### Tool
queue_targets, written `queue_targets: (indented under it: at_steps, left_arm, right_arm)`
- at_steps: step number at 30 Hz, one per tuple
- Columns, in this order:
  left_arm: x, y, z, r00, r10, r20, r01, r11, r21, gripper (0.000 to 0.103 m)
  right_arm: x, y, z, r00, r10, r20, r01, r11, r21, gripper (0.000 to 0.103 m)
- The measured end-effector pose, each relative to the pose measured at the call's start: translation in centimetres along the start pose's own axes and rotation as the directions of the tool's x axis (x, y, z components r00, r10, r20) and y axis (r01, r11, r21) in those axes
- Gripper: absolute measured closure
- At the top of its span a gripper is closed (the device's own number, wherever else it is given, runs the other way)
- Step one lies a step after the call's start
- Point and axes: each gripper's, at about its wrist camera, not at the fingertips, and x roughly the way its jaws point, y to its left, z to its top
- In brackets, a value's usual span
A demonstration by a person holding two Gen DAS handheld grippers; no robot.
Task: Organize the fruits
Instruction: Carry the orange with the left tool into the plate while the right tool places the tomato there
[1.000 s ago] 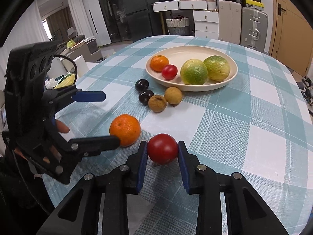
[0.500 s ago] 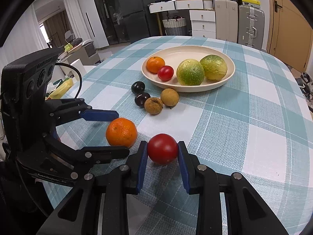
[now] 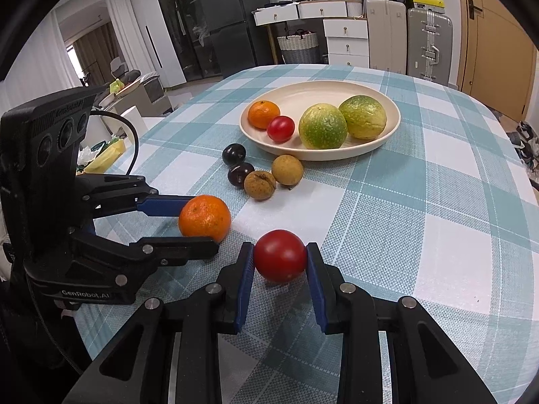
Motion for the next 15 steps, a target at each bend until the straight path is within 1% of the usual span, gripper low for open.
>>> queue_targets:
  at_steps: [10,15]
  left_arm:
    - [-1.6,2.4,1.4,0.995,0.045,0.088,-0.039,0.997,-0.063,0.065]
    - [-2.0,3.6,2.5,0.991,0.063,0.119,-0.051,0.994,-0.099,0.065]
  right_arm:
    - [-0.5,-0.2,1.1,0.999,-0.007,0.04,0.006,1.0,0.013,0.072]
    - [-0.8,-0.3,2.2,0.997,-0.02,0.077,0.019,1.0,0.012,0.072]
